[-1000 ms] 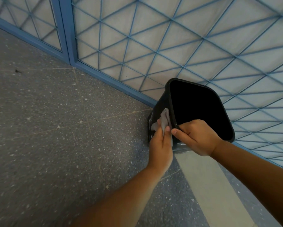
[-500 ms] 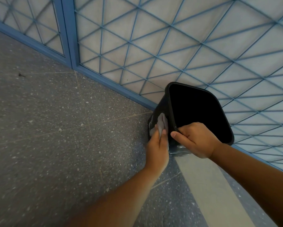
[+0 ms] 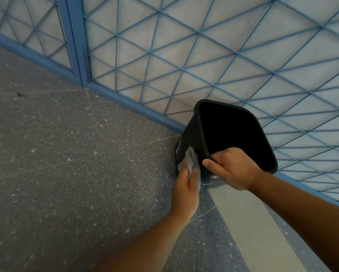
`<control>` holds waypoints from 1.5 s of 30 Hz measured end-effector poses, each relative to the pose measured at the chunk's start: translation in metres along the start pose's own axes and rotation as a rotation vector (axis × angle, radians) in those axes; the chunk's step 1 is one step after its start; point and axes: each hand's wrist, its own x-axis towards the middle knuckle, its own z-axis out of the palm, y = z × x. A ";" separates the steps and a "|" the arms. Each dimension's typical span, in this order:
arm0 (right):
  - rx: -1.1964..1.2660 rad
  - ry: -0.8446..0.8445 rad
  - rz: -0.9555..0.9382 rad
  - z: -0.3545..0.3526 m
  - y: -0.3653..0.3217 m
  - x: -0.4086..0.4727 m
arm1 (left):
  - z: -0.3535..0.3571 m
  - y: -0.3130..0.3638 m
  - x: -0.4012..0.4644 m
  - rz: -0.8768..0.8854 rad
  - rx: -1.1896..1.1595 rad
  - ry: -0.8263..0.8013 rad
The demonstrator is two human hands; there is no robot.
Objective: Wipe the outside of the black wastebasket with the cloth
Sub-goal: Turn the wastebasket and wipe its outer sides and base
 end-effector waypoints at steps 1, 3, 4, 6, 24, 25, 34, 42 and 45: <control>-0.006 -0.006 0.003 0.000 0.000 0.000 | -0.005 -0.005 0.003 -0.060 0.055 0.041; -0.004 -0.003 0.010 0.000 0.000 0.000 | -0.014 -0.009 0.010 -0.182 0.053 0.124; 0.004 0.001 0.013 -0.001 -0.001 0.000 | -0.019 -0.008 0.013 -0.217 0.022 0.164; 0.023 0.001 0.027 -0.001 -0.003 -0.002 | -0.032 -0.004 0.021 -0.265 -0.033 0.226; -0.061 0.004 0.743 0.002 -0.052 0.071 | -0.078 0.025 0.127 -0.331 -0.155 0.112; -0.046 0.043 0.805 0.006 -0.055 0.075 | -0.077 0.024 0.131 -0.319 -0.154 0.101; -0.033 0.016 0.743 0.004 -0.057 0.033 | -0.078 -0.002 0.137 -0.342 -0.182 0.100; 0.005 0.151 0.696 0.013 -0.056 0.041 | -0.049 -0.002 0.124 -0.239 -0.178 -0.041; 0.012 0.167 0.654 0.014 -0.053 0.038 | -0.036 -0.007 0.130 -0.361 -0.179 -0.091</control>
